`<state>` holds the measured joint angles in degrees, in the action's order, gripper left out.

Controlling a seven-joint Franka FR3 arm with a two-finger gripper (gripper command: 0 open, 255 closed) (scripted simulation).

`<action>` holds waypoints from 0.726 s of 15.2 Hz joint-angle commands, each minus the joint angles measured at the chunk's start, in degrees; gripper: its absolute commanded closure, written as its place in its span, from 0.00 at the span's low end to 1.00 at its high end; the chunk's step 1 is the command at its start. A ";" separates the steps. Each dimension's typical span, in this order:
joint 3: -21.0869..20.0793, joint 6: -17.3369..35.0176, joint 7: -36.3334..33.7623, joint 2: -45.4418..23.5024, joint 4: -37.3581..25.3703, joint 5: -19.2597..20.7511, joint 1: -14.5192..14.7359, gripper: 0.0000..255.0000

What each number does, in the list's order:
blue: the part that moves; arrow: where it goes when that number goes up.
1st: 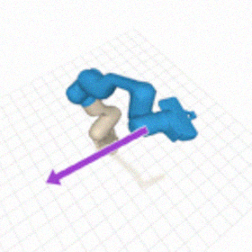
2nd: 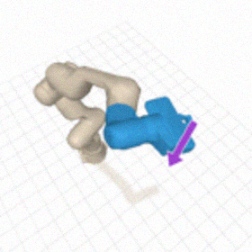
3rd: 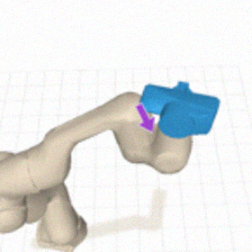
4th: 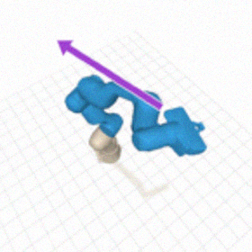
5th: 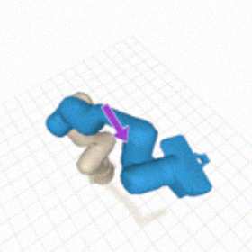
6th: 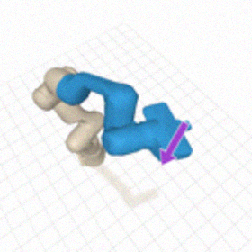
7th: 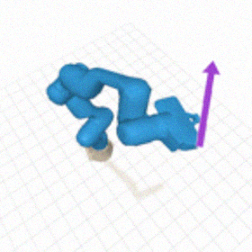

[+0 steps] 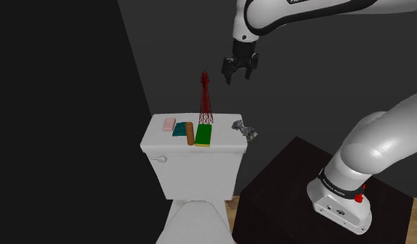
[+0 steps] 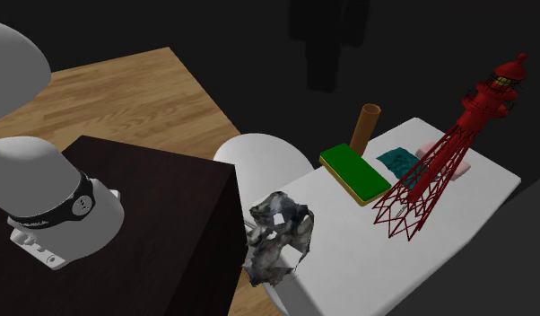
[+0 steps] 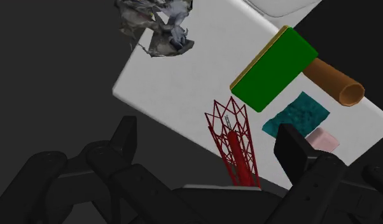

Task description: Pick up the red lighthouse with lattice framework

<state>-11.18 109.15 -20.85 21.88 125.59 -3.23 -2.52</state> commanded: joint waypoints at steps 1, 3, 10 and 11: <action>-0.91 2.19 -3.05 -3.13 -2.77 0.44 -0.55 0.00; -1.95 4.24 -6.30 -6.49 -5.76 1.21 -0.98 0.00; -4.53 9.20 -18.00 -18.66 -18.40 6.17 -1.83 0.00; -4.74 9.59 -19.67 -20.45 -20.50 7.11 -1.81 0.00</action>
<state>-15.61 118.53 -38.61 3.72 107.95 2.81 -4.32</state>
